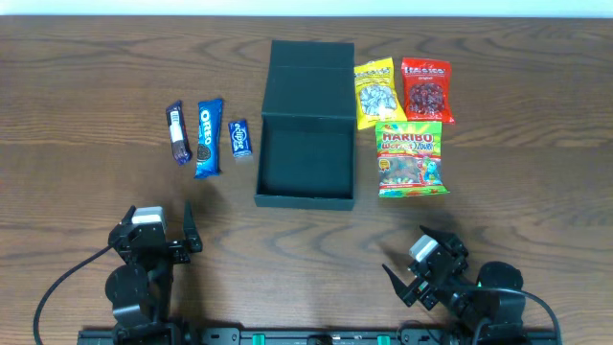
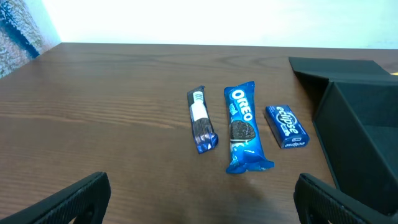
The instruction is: Pack container
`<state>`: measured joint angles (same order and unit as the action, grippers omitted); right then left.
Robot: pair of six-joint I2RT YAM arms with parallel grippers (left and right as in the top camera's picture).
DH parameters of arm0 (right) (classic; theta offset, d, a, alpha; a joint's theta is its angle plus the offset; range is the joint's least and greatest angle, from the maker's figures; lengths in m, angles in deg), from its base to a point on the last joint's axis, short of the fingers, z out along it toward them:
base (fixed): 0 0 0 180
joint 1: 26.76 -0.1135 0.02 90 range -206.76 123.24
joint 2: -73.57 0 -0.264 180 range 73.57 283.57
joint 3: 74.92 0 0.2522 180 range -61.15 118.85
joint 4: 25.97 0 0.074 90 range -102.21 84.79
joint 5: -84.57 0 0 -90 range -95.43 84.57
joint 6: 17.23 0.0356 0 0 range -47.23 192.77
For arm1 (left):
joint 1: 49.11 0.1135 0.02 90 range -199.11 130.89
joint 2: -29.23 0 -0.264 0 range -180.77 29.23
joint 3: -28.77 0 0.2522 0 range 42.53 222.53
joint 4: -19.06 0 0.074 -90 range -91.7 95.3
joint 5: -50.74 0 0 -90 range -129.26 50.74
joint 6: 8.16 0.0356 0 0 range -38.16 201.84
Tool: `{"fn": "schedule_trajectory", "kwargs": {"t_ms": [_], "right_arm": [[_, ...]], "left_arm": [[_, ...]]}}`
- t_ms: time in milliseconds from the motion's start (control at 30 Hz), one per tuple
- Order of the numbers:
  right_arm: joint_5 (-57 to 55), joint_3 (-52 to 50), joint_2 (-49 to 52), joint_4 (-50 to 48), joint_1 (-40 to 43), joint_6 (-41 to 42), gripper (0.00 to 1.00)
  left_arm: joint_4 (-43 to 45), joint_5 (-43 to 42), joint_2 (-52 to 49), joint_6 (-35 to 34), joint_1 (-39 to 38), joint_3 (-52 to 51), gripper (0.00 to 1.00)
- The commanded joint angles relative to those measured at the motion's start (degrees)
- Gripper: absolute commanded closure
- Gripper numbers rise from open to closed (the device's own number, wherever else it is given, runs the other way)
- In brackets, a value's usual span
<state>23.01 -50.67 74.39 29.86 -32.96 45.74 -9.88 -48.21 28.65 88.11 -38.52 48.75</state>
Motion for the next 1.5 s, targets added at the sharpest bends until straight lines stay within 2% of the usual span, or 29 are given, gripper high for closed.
{"fn": "schedule_trajectory", "kwargs": {"t_ms": [0, 1200, 1400, 1467], "right_arm": [[0.04, -0.24, -0.50, -0.26, -0.74, 0.83, 0.01], [0.09, -0.22, -0.50, -0.74, -0.74, 0.83, 0.01], [10.05, -0.22, -0.50, -5.35, -0.74, 0.92, 0.01], [13.64, -0.22, -0.50, -8.79, -0.74, 3.72, 0.01]], "left_arm": [[-0.59, 0.44, 0.37, 0.83, -0.28, -1.33, 0.05], [-0.59, 0.44, 0.37, 0.83, -0.28, -1.33, 0.05], [-0.59, 0.44, 0.37, 0.83, -0.28, -1.33, 0.05], [-0.59, 0.44, 0.37, 0.83, -0.28, -1.33, 0.05]]}}
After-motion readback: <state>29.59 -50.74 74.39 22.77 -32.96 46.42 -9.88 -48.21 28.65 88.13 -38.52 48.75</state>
